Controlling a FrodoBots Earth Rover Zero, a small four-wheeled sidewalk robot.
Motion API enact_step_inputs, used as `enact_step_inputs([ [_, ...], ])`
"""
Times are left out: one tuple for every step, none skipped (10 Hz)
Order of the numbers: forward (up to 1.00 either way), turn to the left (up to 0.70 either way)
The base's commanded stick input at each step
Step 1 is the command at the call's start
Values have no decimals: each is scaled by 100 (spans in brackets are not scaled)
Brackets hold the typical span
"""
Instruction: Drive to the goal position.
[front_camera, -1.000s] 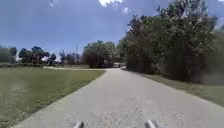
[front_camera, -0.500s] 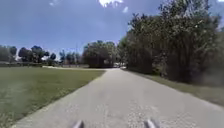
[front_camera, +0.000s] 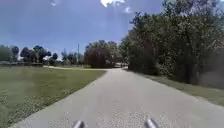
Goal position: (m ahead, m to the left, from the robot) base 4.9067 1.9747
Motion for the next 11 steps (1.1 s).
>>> enact_step_inputs([
  [50,-25],
  [50,-25],
  [50,-14],
  [50,0],
  [50,0],
  [50,0],
  [50,0],
  [50,0],
  [50,0],
  [50,0],
  [50,0],
])
